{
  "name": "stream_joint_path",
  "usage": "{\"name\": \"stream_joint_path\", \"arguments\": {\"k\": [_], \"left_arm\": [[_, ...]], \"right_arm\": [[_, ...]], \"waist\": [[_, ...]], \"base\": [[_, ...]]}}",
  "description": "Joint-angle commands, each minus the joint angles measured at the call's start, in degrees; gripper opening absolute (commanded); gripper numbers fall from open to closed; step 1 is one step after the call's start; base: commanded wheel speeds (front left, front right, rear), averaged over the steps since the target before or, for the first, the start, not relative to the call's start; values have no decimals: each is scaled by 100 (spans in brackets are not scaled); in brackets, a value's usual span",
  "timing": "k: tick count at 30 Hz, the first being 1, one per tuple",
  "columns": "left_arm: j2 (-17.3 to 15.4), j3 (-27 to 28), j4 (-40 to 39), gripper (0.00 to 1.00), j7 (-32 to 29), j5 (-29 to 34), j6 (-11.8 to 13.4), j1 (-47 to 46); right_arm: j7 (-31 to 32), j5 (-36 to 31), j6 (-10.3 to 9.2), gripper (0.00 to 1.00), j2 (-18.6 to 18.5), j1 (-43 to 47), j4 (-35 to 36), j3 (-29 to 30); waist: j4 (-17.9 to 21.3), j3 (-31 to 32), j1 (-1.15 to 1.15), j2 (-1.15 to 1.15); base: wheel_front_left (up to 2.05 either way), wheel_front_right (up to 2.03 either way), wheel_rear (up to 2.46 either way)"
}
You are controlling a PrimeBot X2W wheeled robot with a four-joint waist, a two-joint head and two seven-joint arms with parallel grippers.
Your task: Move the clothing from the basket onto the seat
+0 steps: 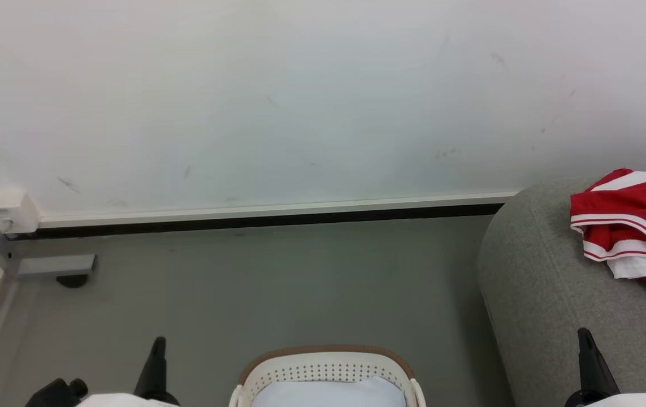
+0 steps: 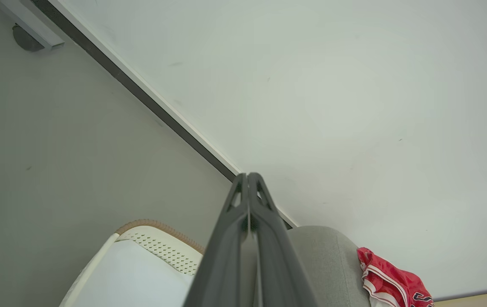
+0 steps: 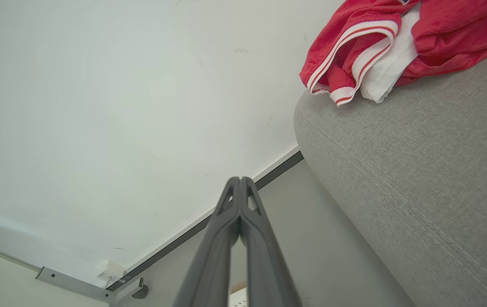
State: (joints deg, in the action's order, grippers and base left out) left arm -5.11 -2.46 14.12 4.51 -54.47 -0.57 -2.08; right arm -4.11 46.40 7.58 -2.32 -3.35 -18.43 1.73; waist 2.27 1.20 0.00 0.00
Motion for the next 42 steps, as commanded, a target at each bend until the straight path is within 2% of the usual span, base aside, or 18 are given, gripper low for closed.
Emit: {"name": "stream_joint_path", "arguments": {"k": [1, 16, 42], "left_arm": [[-11, 67, -97, 0, -58, -188, -37, -141], [48, 283, -165, 0, -316, -1088, -116, -214], [129, 577, -266, 0, -686, -2325, -235, -317]], "right_arm": [[42, 231, -6, 0, -56, -148, 104, 34], [295, 1324, -8, 0, -70, -217, 174, 148], [641, 2838, -10, 0, -89, -313, 271, 293]], "waist": [[-5, -2, 0, 0], [-47, -22, 0, 0], [-116, -56, 0, 0]], "base": [[0, 0, 0], [0, 0, 0], [0, 0, 0]]}}
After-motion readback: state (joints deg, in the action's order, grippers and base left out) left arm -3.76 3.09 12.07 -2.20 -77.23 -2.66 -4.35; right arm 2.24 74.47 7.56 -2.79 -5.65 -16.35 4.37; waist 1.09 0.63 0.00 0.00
